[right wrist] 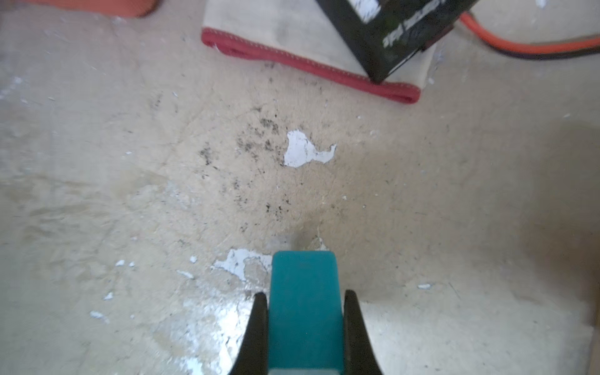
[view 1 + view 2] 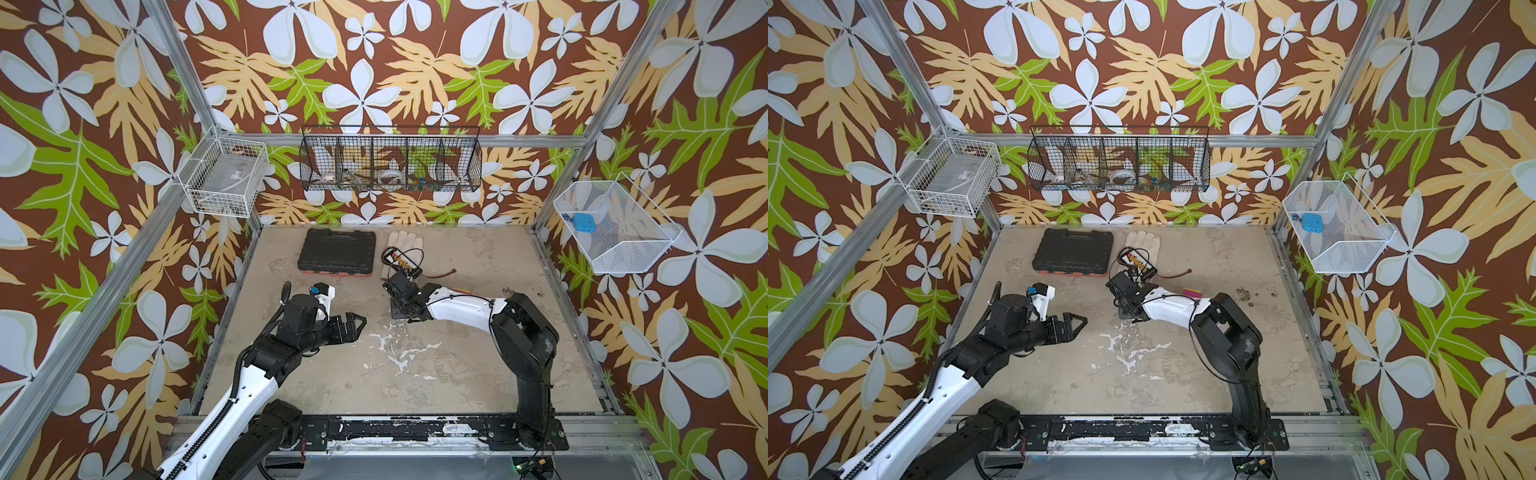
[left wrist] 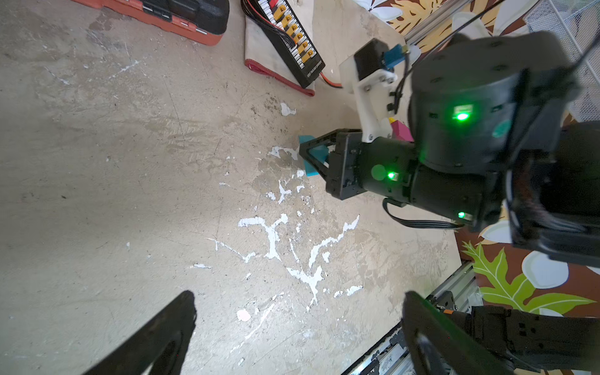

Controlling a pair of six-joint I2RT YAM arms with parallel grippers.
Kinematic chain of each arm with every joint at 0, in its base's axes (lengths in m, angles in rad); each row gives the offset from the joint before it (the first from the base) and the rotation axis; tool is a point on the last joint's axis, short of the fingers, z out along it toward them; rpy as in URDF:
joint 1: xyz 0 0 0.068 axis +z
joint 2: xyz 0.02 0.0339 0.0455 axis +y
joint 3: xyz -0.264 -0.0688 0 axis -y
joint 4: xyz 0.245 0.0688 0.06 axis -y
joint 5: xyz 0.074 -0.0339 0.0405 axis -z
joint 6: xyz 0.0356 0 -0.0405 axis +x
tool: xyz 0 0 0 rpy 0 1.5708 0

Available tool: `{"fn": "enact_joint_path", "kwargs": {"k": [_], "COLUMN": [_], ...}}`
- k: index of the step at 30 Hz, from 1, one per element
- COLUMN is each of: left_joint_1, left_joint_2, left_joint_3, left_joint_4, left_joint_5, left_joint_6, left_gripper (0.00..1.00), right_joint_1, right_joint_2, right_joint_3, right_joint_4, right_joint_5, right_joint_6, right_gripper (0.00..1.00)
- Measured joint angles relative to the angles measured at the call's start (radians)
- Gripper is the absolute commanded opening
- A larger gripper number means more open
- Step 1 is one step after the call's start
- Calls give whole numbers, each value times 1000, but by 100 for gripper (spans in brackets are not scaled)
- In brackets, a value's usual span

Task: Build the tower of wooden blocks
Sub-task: 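Close the right gripper on the teal block and lift it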

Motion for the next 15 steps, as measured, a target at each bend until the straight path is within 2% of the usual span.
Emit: {"fn": "enact_joint_path", "kwargs": {"k": [2,7,15], "left_joint_1": [0,0,0], "left_joint_2": [0,3,4], "left_joint_3": [-5,-13,-17], "left_joint_4": [1,10,24], "left_joint_5": [18,72,96], "left_joint_6": [1,14,16], "left_gripper": [100,100,100], "right_joint_1": [0,0,-2], "right_joint_2": [-51,-206,-478], "right_joint_3": [-6,-9,-5], "right_joint_4": [-13,-62,-146], "right_joint_5": [0,8,58], "right_joint_6": [-5,-35,-131], "right_gripper": [0,0,0]}}
